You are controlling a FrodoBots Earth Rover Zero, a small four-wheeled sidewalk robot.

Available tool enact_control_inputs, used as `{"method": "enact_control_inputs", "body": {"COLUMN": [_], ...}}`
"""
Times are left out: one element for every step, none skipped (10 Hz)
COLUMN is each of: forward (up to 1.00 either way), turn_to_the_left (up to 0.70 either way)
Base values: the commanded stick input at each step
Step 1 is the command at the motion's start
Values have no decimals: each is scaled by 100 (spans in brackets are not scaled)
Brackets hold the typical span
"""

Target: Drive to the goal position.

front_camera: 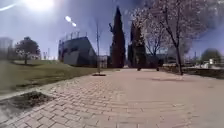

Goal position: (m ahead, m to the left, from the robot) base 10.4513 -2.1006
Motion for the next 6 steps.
{"method": "enact_control_inputs", "body": {"forward": [96, 96, 96, 96, 96, 96], "turn_to_the_left": [0, 0, 0, 0, 0, 0]}}
